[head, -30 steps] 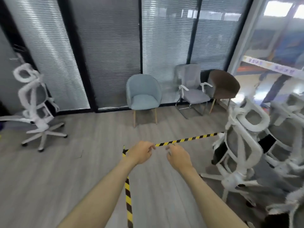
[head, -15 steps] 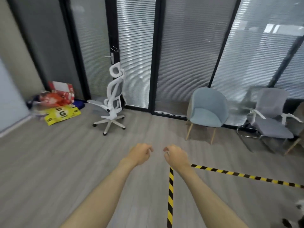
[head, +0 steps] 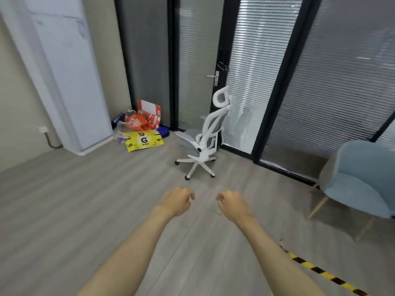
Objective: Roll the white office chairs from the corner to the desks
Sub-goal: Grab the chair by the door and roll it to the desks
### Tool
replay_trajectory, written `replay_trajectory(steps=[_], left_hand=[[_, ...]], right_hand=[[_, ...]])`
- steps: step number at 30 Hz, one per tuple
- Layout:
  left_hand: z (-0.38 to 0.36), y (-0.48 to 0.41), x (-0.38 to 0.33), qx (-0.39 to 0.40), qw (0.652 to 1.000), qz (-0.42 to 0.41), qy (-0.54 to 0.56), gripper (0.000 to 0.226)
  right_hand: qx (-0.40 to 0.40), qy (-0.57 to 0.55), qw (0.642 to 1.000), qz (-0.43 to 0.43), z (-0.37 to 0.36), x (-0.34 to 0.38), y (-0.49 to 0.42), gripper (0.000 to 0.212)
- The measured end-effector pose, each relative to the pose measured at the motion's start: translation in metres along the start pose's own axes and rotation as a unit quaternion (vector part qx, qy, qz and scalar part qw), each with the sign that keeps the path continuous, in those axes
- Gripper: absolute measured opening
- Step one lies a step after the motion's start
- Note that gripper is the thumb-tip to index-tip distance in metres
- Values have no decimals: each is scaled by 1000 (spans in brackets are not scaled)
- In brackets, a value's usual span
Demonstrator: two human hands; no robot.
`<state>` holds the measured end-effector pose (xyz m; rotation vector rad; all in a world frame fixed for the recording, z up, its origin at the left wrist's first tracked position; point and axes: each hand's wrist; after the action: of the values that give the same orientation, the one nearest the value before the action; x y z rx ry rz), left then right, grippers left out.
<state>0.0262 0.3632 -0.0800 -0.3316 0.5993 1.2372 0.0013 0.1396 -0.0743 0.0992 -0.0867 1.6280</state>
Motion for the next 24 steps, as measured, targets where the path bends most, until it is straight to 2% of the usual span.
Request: replay_trajectory(steps=[4,9,14,24], left_hand=[[49,-76,28,-10,999,23,-21,33],[107,-164,46,-45,999,2,-30,36],[145,-242,72,-66,997,-8,-32,31],[186,-439,148,-32,999,-5,-4,24]], right_hand=[[-13,-13,1000,-18,10,2,-94,22],[-35,-10,999,-39,21,18,-196,22],[-11,-5,1000,-28,25,41,-283,25],[15,16,997,-71,20,50,-476,25]])
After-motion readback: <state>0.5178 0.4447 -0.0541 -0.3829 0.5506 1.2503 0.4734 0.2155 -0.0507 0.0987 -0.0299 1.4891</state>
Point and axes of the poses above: each hand's wrist, its own y-axis away from the middle knuckle, its own z-axis out of the back of the hand, x = y × z, and after that the axes turned 14 degrees about y, right-handed
